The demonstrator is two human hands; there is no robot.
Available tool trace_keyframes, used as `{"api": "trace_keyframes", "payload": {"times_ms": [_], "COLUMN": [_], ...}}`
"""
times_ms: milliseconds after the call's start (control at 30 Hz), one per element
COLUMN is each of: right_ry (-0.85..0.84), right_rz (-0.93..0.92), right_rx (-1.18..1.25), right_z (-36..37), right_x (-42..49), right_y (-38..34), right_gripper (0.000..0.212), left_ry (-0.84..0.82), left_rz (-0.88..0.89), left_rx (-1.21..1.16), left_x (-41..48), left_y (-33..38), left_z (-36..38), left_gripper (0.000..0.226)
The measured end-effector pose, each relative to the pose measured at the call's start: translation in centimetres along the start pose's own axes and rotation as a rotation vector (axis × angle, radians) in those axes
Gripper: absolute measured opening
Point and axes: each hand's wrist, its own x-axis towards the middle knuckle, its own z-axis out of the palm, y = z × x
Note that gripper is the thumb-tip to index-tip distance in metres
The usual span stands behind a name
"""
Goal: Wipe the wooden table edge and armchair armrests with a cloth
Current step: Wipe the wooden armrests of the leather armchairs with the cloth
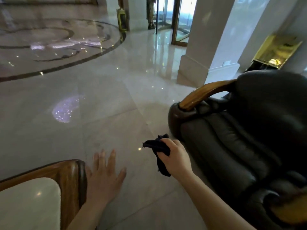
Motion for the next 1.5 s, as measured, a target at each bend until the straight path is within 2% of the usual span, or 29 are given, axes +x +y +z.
{"api": "trace_keyframes", "payload": {"times_ms": [367, 767, 1067, 1233, 1500], "right_ry": [0.189, 0.477, 0.669, 0.772, 0.879], "right_rz": [0.225, 0.478, 0.664, 0.789, 0.953], "right_rx": [0.016, -0.039, -0.059, -0.05, -0.026], "right_z": [-11.8, -21.7, -25.0, -25.0, -25.3], "right_x": [-0.9, -7.8, -11.3, -12.8, -19.0], "right_y": [12.2, 21.8, 25.0, 25.2, 26.9], "right_gripper": [0.046, 0.045, 0.044, 0.043, 0.041], "left_ry": [-0.039, -0.114, -0.161, -0.196, -0.261], "left_rz": [0.208, 0.639, 0.945, 1.115, 1.323], "left_rx": [-0.047, -0.05, -0.102, -0.127, -0.084], "left_x": [3.6, 4.2, 5.6, 6.1, 1.9], "left_y": [15.8, 33.6, 42.7, 46.8, 52.6], "left_z": [1.4, 3.6, 6.0, 6.9, 8.9], "left_gripper": [0.077, 0.078, 0.076, 0.085, 0.086]}}
